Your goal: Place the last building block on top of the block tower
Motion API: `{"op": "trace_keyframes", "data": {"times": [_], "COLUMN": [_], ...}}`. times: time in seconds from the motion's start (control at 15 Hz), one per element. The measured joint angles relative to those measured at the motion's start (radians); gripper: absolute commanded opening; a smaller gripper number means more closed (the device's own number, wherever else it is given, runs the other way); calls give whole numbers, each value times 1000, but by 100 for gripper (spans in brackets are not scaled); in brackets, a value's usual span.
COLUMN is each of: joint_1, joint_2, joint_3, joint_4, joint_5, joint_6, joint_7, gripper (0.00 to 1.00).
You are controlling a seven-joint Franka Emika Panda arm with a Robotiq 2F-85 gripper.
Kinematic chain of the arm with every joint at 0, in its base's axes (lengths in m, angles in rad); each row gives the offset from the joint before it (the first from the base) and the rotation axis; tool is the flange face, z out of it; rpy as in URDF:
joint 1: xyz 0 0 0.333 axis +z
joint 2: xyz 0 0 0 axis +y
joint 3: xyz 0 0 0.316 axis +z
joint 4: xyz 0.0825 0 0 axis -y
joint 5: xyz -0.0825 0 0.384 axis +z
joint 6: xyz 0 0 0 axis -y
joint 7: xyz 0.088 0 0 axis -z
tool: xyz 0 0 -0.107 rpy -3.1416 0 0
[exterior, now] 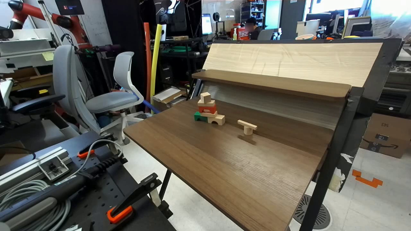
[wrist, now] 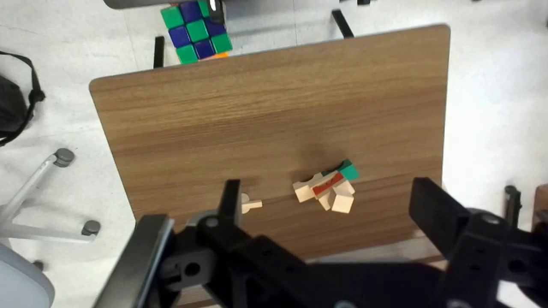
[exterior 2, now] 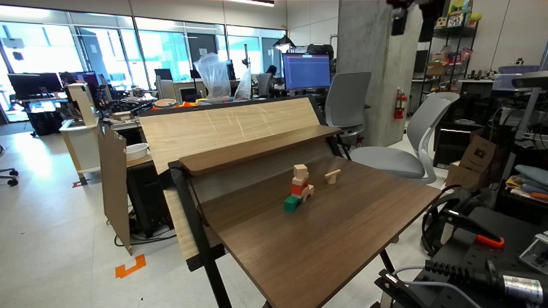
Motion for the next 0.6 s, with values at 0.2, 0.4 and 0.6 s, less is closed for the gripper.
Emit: {"op": "trace_keyframes", "data": {"times": [0.2, 0.4, 0.6], "joint_1": [0, 0, 0], "joint_2": [99, 235, 374], "joint_3": [32, 51, 51], "joint_4": [-34, -31, 7], "joint_5": [15, 7, -31], "joint_6": [224, 415, 539], "joint_7": [160, 334, 523], "gripper": [100, 100, 100]}}
